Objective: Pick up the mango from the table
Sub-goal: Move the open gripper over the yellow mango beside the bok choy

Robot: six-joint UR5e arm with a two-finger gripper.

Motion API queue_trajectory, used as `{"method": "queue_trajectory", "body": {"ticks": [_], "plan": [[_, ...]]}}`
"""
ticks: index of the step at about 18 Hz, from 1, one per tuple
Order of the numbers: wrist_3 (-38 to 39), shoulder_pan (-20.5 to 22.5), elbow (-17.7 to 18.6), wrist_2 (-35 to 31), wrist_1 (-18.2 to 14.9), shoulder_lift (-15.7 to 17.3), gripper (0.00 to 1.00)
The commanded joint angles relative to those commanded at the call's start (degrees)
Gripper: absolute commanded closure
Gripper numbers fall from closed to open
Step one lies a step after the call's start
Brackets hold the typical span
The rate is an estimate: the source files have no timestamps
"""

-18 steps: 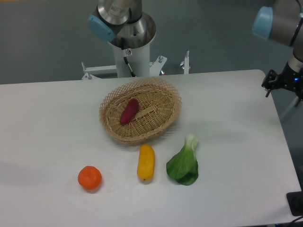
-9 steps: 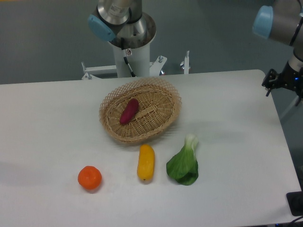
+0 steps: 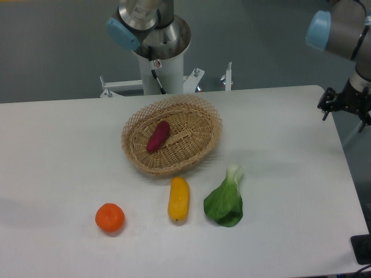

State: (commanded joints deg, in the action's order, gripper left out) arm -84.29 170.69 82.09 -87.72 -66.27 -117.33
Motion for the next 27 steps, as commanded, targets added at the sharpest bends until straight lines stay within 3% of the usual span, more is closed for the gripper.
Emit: {"method": "queue_trajectory", "body": {"ticks": [6, 20, 27], "plan": [[0.8, -2.5, 0.6, 1.8, -1.9, -0.1, 0.00], [31.6, -15.7, 0.9, 9.1, -2.6, -0.5, 0.00], [32.7, -17.1, 1.2, 9.6, -2.8, -0.2, 0.00]]}}
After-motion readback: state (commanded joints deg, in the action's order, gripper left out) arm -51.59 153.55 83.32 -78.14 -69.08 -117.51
